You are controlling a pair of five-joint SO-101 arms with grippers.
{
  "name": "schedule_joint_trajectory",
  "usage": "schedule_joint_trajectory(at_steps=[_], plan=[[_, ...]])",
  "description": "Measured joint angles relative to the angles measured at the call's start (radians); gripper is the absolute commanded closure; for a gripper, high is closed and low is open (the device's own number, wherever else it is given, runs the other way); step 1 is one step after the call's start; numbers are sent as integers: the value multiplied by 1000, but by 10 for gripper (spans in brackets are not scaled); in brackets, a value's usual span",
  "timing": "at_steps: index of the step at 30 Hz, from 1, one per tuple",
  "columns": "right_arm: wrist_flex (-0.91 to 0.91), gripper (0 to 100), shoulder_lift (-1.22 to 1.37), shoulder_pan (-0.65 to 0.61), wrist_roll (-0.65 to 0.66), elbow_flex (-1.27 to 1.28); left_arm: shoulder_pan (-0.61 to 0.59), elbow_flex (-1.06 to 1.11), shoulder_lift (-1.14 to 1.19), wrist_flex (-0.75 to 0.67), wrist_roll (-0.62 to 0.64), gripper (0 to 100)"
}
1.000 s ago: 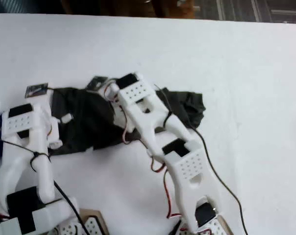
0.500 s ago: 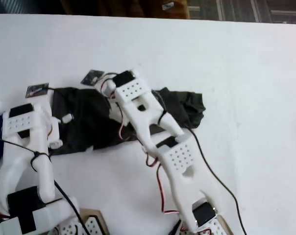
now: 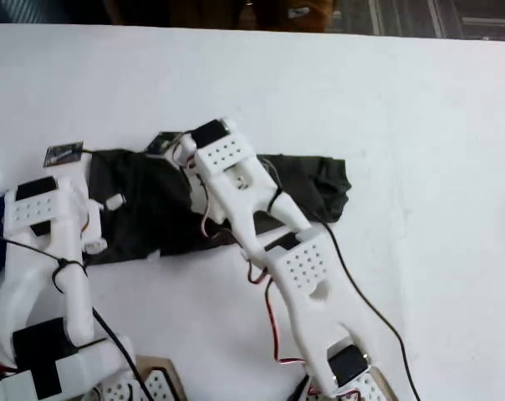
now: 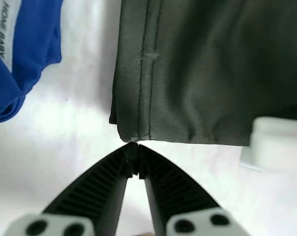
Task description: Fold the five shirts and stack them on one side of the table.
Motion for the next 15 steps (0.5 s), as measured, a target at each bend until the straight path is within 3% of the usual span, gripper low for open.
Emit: schedule_joint_trajectory(at_steps=[15], plan=[[2,981,-32,-52,-2,158,0,0,0,0,0,975]])
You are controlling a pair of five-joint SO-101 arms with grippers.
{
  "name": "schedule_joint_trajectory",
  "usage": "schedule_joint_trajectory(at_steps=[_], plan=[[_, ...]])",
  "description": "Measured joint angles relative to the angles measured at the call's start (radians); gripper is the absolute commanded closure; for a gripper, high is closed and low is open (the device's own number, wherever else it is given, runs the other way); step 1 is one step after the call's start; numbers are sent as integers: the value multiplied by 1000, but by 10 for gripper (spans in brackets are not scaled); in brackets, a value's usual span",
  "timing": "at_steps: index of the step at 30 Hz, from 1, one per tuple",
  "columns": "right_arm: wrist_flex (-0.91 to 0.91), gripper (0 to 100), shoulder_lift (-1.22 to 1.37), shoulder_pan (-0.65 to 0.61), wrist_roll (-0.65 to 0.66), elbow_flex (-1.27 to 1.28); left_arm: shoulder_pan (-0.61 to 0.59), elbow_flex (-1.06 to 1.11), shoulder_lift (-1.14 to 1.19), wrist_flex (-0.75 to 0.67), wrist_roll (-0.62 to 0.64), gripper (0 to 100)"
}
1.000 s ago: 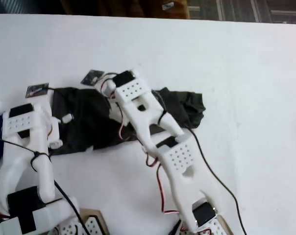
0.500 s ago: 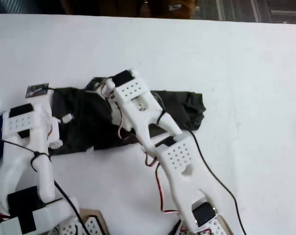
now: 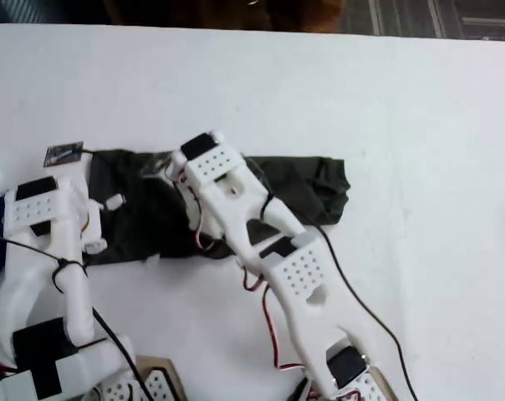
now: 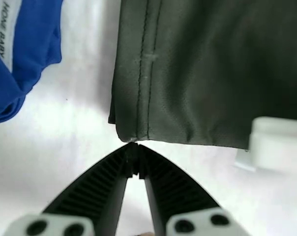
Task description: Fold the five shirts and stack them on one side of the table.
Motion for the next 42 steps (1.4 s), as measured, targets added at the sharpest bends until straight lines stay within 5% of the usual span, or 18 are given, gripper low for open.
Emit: schedule_joint_trajectory(at_steps=[13,25,42], plan=[[-12,981,-296,29,-2,5,0,0,0,0,0,975],[-25,981,-354,259,-118,35,0,0,0,0,0,975],[-149,981,-118,175,-153,34,2,0,0,0,0,975]])
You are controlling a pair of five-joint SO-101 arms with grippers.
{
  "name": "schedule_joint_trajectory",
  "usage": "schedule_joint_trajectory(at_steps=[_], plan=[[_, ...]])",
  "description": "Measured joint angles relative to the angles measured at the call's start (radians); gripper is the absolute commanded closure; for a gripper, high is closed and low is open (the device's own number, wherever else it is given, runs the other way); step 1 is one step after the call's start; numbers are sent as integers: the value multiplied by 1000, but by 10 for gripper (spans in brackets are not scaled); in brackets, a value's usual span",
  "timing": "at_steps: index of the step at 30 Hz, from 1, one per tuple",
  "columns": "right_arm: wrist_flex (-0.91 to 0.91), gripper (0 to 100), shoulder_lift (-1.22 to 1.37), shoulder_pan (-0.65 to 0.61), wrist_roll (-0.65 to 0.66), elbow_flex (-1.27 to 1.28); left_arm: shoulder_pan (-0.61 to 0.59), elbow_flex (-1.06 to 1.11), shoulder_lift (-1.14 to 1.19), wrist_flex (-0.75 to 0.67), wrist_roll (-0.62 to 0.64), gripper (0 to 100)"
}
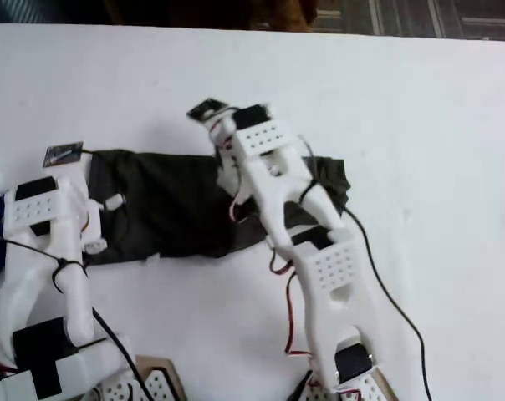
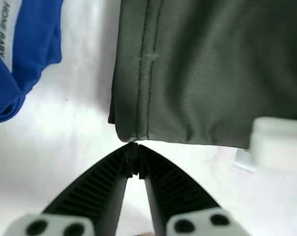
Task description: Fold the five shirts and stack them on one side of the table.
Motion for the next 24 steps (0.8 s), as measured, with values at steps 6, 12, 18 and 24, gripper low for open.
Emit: schedule_joint_trajectory(at_steps=[6,12,18,24], plan=[[-8,981,2,-15,0,-23,-2,0,0,0,0,975],[78,981,2,32,0,-94,-3,0,0,0,0,975],[150,981,-57,35,0,-118,-2,0,0,0,0,975],[146,981,-75,-43,0,-55,-2,0,0,0,0,975]])
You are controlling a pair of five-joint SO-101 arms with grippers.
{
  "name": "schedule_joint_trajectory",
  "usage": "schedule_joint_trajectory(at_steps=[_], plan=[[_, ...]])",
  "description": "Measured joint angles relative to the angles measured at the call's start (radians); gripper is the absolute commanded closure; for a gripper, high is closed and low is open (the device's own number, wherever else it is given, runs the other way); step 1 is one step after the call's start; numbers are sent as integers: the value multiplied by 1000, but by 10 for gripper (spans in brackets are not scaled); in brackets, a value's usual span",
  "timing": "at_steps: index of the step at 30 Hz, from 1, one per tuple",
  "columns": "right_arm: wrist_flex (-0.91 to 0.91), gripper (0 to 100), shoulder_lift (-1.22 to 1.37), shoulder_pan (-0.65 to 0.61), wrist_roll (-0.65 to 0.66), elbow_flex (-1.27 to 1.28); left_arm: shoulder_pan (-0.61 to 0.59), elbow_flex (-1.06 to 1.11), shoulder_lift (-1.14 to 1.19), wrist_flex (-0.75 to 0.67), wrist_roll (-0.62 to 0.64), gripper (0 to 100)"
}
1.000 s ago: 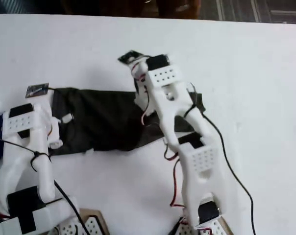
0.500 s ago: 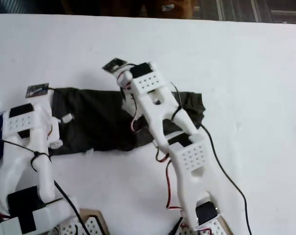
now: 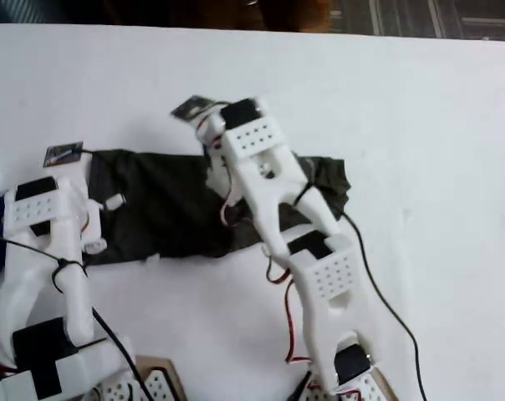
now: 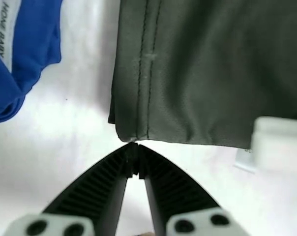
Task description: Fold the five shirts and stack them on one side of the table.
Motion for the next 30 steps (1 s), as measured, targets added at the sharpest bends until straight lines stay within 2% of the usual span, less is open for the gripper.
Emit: schedule_joint_trajectory(at_steps=[8,15,21,30], plan=[[-114,981,135,-60,0,11,-2,0,0,0,0,975],[-66,981,149,-41,0,-91,-2,0,0,0,0,975],[5,981,77,72,57,-206,0,0,0,0,0,975],[5,981,-83,288,66,109,-2,0,0,0,0,975]])
